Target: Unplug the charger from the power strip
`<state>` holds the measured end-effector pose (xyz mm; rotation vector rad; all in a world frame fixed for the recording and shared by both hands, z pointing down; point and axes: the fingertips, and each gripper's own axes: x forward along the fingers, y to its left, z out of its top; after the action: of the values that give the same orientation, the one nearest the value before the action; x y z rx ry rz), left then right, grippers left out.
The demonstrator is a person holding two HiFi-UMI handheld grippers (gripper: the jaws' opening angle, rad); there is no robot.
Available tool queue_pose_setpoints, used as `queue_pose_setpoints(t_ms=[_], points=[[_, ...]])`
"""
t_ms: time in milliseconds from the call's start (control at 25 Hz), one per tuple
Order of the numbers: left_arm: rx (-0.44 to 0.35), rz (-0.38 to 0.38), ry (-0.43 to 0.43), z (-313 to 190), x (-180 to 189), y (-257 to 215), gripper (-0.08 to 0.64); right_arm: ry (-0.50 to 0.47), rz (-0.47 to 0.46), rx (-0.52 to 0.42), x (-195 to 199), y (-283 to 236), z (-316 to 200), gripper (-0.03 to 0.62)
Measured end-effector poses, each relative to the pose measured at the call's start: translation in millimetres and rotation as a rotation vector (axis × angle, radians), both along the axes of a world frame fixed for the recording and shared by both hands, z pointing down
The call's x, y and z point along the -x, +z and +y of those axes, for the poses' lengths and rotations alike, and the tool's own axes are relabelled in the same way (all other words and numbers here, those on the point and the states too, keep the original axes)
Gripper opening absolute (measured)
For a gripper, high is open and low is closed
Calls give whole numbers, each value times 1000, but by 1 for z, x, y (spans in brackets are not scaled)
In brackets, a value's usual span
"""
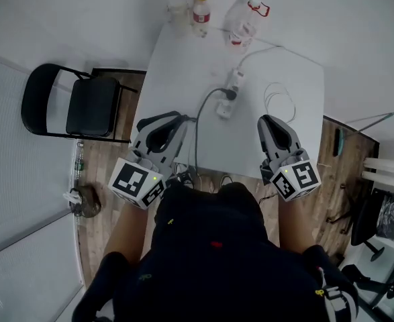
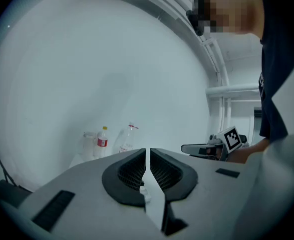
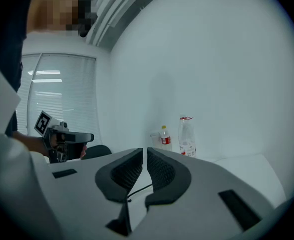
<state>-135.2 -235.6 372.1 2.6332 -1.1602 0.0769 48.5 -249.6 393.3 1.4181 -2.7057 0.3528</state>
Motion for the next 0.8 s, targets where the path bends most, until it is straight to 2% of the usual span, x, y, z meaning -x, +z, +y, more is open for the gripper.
queue_pose_setpoints(t_ms=[160,320,560,800], points=[[22,7,51,-26,-6,12,40,30,52,13,0,8,-18,40],[53,16,69,-45,-30,32,35,13,99,37,-12,28,-44,40],[145,9,49,-67,-73,78,23,-119,214,75,-14,75,-92,49],[280,-40,60,-87,-105,145,23,-280,341,145,3,135,-126,135]])
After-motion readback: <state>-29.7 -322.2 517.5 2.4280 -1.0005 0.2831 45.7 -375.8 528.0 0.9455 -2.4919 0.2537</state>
